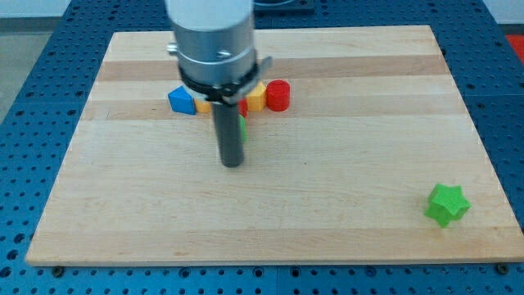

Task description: Move the green circle closer to the green star

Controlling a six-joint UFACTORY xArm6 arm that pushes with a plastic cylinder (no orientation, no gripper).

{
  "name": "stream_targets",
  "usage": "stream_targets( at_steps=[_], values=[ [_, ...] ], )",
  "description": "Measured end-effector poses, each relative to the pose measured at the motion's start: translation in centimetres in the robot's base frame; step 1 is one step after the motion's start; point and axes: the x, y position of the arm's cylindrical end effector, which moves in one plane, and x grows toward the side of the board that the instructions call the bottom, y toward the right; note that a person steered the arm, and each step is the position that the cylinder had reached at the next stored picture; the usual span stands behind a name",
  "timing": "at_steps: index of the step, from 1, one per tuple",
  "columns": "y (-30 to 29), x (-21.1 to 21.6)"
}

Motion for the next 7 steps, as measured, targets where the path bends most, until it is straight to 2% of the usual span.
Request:
stream_targets(
  at_steps=[2, 7],
  values=[
    [-2.2, -4.6],
    [8.1, -4.5]
  ],
)
